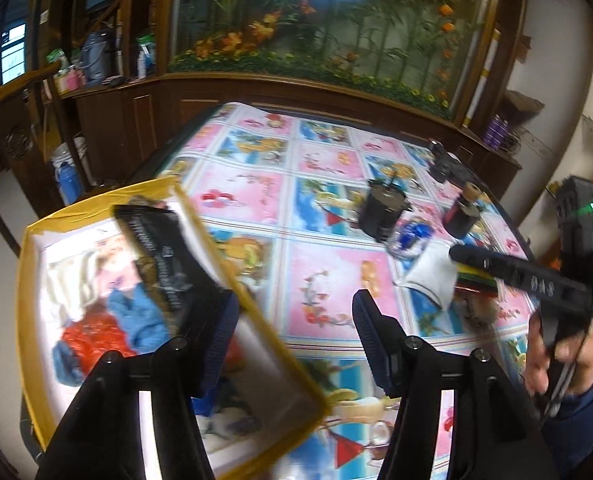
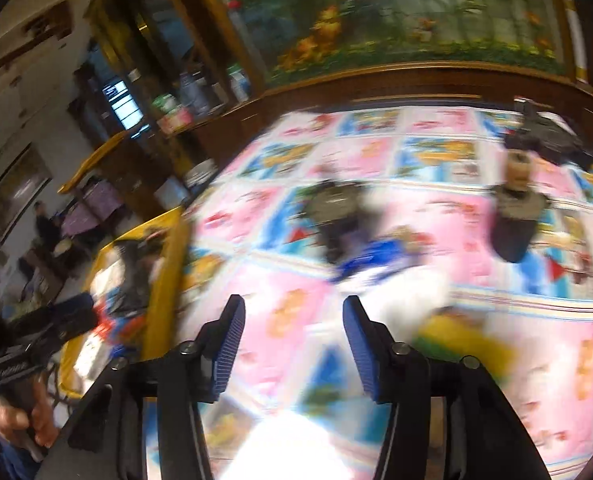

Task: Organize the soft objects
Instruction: 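Move both tools back over the items on the table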

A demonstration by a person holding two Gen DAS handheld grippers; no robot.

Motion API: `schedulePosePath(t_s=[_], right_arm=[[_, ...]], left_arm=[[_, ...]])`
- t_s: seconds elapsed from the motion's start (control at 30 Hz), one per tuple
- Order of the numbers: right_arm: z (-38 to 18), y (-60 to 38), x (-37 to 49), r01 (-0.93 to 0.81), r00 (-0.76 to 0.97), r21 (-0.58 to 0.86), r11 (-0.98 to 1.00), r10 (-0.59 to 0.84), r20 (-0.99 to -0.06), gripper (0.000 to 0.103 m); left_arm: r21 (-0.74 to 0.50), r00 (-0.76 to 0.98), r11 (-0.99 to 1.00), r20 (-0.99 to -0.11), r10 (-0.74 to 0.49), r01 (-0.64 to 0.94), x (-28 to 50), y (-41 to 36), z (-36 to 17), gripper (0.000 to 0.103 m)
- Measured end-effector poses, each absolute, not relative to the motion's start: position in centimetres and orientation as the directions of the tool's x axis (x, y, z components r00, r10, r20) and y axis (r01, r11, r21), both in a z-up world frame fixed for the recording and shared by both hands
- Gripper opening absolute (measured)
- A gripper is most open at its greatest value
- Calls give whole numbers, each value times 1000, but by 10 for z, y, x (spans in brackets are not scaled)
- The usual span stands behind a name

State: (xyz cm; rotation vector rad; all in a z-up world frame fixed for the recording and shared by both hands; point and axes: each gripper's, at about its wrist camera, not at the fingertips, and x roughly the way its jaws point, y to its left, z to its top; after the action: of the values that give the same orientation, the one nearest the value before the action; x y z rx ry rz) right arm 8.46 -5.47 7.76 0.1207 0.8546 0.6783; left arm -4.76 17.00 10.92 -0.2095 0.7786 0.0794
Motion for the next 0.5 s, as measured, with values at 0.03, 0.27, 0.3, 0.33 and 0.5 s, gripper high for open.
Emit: schedulePosePath(t_s=[0.03,0.27,0.3,0.33,0.5], right_arm=[[75,-71,94,-465,492,351,813,566,-662,57],[32,-119,145,-340,444,315,886,447,-777,57],[28,-114,146,-352,409,318,880,450,-794,57],[29,-111,143,-379,382,337,862,477,-792,57],[49,-73,97,-627,294,285,725,559,-775,63]], left_arm=[[-156,707,979,-707,-15,-134,-44,163,108,58],[-145,677,988,-733,-67,-59,-18,120,97,64],[-145,675,988,-734,-73,-51,-15,116,96,64],[-145,670,988,-738,-77,-46,-12,112,94,64],[-147,651,988,-754,-86,-40,0,102,87,64]])
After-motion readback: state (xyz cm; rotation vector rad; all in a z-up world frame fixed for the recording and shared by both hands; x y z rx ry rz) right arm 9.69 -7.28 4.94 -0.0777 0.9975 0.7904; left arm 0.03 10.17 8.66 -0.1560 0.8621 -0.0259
